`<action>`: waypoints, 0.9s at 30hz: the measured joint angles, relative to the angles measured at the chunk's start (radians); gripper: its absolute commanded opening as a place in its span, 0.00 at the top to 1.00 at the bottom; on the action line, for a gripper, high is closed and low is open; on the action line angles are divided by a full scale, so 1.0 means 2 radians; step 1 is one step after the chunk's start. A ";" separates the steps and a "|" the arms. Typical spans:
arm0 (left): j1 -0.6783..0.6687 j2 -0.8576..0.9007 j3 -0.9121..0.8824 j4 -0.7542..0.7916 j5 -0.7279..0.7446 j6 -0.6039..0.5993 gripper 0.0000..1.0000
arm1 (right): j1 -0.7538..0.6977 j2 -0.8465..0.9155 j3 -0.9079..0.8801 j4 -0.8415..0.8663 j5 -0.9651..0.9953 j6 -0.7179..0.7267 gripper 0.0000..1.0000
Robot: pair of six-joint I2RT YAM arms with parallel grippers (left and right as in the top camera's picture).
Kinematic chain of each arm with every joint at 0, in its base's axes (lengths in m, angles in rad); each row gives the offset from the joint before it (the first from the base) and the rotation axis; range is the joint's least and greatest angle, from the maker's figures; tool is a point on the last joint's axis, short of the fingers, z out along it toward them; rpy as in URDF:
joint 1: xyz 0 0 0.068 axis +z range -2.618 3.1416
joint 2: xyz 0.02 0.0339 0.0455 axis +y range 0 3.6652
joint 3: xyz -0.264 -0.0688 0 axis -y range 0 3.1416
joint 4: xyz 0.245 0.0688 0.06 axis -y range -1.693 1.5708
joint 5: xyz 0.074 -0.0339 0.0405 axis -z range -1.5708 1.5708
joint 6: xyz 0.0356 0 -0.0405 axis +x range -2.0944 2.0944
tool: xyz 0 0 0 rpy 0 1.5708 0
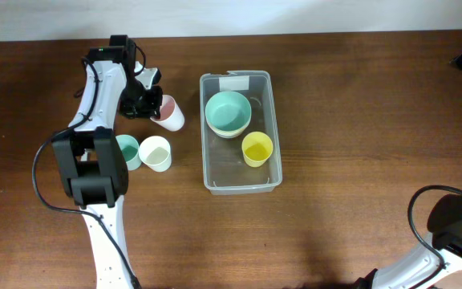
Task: Pack container
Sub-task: 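Grasp the pink cup with the left gripper and place it in container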
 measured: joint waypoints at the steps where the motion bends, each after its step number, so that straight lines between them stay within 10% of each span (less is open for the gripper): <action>1: 0.000 0.000 0.009 -0.011 0.000 0.001 0.98 | 0.000 0.000 0.000 0.000 0.000 0.000 0.01; 13: -0.078 -0.113 0.223 -0.166 -0.003 -0.001 0.99 | 0.000 0.000 0.000 0.000 0.000 0.000 0.01; 27: -0.296 -0.114 0.148 -0.161 -0.082 0.001 0.97 | 0.000 0.000 0.000 0.000 0.000 0.000 0.01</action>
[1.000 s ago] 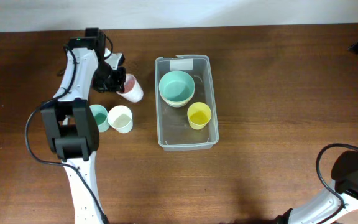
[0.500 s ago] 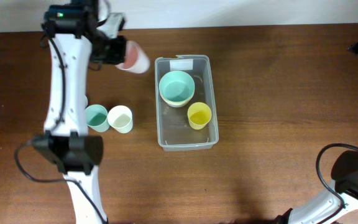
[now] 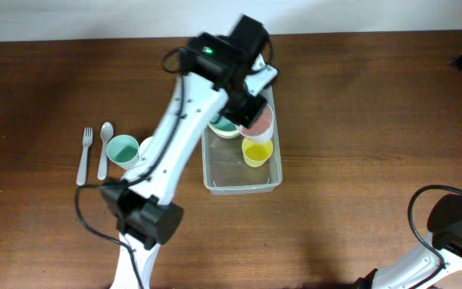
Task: Pack container
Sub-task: 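Grasp the pink cup with the left gripper and place it in container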
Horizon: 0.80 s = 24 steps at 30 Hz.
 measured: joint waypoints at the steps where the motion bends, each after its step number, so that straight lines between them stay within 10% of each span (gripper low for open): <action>1: -0.002 0.002 -0.012 0.010 -0.003 0.000 0.92 | 0.000 0.000 0.000 0.000 0.000 0.000 0.01; 8: 0.004 0.008 -0.140 0.128 -0.026 0.002 0.90 | 0.000 0.000 0.000 0.000 0.000 0.000 0.01; 12: 0.005 0.008 -0.166 0.134 -0.027 0.003 0.76 | 0.000 0.000 0.000 0.000 0.000 0.000 0.01; 24: 0.005 0.008 -0.158 0.128 -0.027 0.003 0.75 | 0.000 0.000 0.000 0.000 0.000 0.000 0.01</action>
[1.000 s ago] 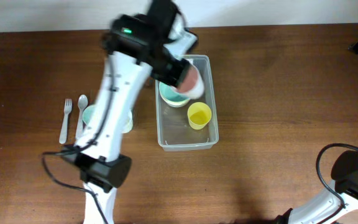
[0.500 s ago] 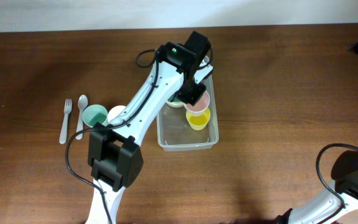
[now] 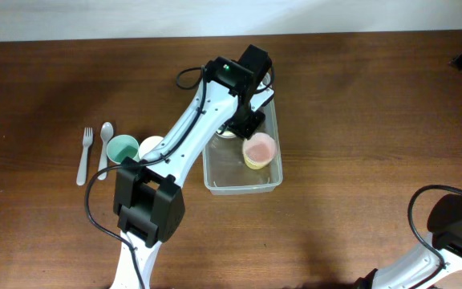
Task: Pack container
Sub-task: 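Grasp the pink cup with the left gripper and place it in container, then lower the left gripper onto the green cup and grasp it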
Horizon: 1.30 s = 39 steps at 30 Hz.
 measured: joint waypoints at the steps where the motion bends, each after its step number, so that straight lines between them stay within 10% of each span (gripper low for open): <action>1: 0.000 0.000 0.000 0.000 0.000 0.000 0.75 | 0.000 0.000 0.000 0.000 0.000 0.000 0.01; 11: 0.032 0.000 0.123 -0.141 -0.045 -0.031 0.63 | 0.000 0.000 0.000 0.000 0.000 -0.001 0.01; 19: 0.204 -0.015 0.176 -0.176 -0.050 -0.061 0.55 | 0.000 0.000 0.000 0.000 0.000 -0.001 0.01; 26: 0.335 -0.016 0.047 -0.144 0.001 -0.062 0.55 | 0.000 0.000 0.000 0.000 0.000 0.000 0.01; 39: 0.366 -0.017 -0.134 -0.041 0.053 -0.049 0.54 | 0.000 0.000 0.000 0.000 0.000 0.000 0.01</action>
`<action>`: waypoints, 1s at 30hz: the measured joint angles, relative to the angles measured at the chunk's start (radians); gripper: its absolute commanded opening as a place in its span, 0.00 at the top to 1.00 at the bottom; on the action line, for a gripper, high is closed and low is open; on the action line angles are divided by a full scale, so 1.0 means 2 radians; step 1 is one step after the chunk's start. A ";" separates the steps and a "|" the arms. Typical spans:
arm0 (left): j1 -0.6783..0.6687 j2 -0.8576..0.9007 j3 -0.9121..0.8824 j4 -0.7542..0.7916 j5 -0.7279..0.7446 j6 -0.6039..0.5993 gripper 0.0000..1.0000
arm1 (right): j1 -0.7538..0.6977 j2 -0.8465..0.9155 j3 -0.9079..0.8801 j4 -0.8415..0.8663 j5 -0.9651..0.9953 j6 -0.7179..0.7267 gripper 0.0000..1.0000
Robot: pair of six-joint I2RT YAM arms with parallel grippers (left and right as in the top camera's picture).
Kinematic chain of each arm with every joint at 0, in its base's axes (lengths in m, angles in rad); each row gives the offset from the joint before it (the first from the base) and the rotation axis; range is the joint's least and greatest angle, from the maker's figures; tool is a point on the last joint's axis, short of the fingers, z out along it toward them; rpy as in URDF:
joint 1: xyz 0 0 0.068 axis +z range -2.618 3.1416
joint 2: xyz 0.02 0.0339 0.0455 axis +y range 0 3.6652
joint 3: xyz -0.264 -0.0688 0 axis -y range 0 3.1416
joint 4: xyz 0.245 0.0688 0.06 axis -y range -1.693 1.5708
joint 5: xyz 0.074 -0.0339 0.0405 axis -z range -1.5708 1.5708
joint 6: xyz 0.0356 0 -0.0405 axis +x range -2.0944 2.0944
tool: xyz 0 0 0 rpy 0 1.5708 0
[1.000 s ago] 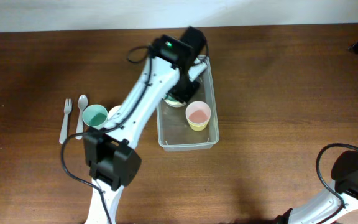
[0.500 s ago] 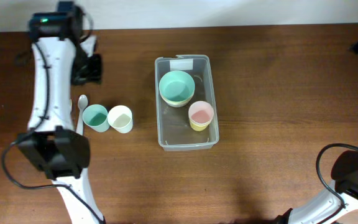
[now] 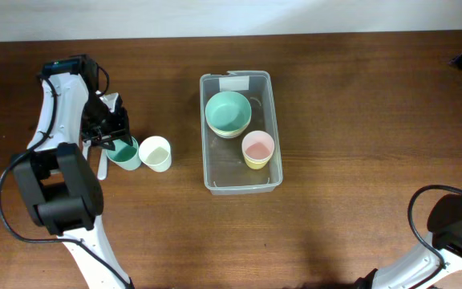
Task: Pack container
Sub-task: 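Lower the left gripper onto the green cup and grasp it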
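A clear plastic container (image 3: 212,170) stands at mid table. A green bowl (image 3: 228,111) fills its far half. In its near right corner a pink cup (image 3: 257,147) sits nested in a yellow cup (image 3: 251,162). Left of the container stand a teal cup (image 3: 125,153) and a pale green cup (image 3: 156,152), side by side. My left gripper (image 3: 109,135) is low at the teal cup's far left rim, its fingers apart and holding nothing. A dark part of my right arm shows at the far right edge, where its fingers cannot be made out.
A spoon handle (image 3: 101,166) pokes out beside the teal cup, and the rest of the cutlery is hidden under my left arm. The right arm's base and cable (image 3: 454,218) sit at the near right corner.
My left gripper has left the container and now sits at the teal cup on the left. The pink cup stays nested in the yellow cup.
First my left gripper was shut on the pink cup left of the container. Then it held that cup over the container. Then the pink cup sat in the yellow cup with the gripper just behind it. Now the gripper is at the teal cup.
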 measured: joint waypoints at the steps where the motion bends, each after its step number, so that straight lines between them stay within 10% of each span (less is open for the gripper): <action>1: 0.000 0.000 -0.002 0.004 0.000 0.000 0.55 | 0.000 0.000 0.000 0.000 0.000 0.000 0.01; 23: 0.008 -0.148 -0.013 -0.002 -0.009 0.003 0.41 | 0.000 0.000 0.000 0.000 0.000 0.000 0.01; 30: 0.058 -0.144 -0.134 0.100 -0.013 0.003 0.41 | 0.000 0.000 0.000 0.000 0.000 0.000 0.01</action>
